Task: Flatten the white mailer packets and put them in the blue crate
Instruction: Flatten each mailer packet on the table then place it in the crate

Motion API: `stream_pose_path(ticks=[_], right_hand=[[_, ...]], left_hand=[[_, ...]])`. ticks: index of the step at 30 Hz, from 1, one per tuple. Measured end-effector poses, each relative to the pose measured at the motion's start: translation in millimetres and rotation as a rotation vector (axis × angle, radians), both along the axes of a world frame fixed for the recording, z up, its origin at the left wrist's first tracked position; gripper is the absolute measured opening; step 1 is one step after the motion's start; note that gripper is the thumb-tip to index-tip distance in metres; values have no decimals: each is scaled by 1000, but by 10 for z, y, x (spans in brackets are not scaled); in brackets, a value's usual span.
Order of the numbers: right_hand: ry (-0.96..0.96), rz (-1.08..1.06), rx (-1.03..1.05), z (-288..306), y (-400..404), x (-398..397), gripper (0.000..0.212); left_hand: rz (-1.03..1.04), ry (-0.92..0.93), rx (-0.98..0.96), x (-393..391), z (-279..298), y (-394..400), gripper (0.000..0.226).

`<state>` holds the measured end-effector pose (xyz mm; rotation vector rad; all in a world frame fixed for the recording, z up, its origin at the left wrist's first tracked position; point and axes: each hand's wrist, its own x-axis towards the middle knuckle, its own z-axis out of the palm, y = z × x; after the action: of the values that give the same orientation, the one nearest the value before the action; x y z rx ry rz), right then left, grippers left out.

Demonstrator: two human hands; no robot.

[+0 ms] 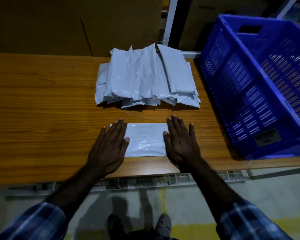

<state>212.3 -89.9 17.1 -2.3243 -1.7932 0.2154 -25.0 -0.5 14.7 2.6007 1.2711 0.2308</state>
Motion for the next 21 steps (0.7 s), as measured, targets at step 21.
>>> stream_pose_path(ticks=[21], right_hand=[[-81,131,123,-28,70,-291,63]], left_hand=[[-83,135,76,414,57,-81,62]])
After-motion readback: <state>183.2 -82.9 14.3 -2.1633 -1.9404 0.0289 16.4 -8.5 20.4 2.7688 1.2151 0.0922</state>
